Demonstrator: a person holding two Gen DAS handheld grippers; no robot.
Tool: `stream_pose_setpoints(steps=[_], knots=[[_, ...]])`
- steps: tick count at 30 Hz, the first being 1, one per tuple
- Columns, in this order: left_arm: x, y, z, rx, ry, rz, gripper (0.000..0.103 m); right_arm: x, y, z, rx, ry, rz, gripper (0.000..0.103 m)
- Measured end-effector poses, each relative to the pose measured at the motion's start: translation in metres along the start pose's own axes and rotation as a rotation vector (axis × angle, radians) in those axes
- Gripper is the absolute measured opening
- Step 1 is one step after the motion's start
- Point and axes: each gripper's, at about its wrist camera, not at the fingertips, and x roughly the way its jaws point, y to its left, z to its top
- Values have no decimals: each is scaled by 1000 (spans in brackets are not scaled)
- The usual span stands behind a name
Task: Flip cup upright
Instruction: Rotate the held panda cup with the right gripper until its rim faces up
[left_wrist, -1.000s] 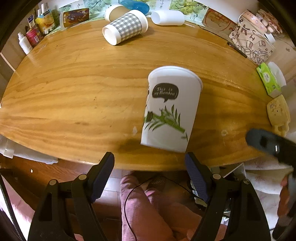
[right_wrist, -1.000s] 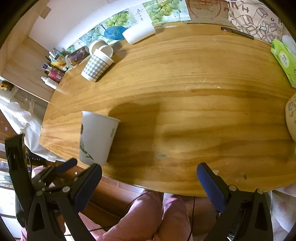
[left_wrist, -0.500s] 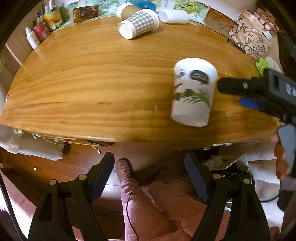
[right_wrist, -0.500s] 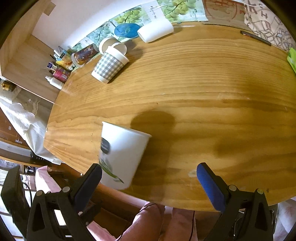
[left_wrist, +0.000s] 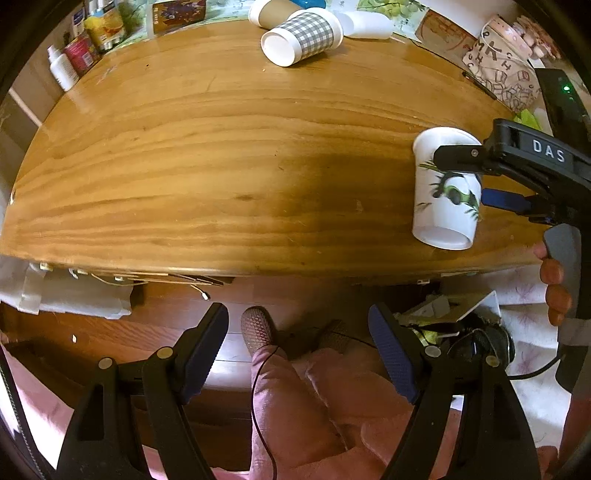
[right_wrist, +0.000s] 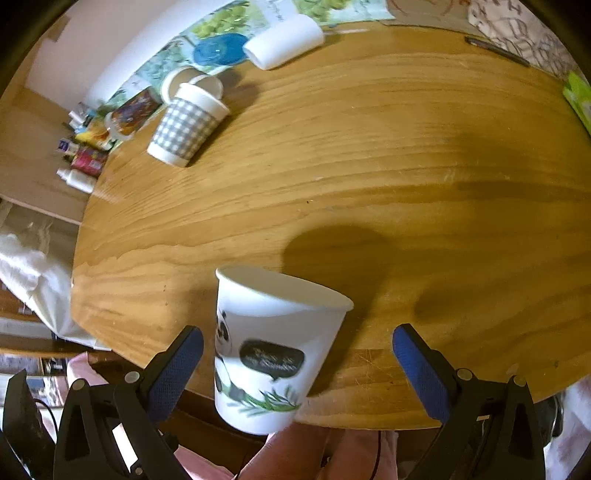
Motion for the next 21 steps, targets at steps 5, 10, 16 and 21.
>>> stream_pose_setpoints(steps=[5,10,16,21], knots=[[0,11,5,23,9,-8,81,5,-2,1,61,-6,-31,102],[3,20,8,55,19,-10,81,12,1,1,106,7,-47,90],[2,29,12,79,16,-31,81,15,4,-3,160,0,-96,79],[0,36,16,102,13,-47,81,12,6,-6,204,-27,-109,67]])
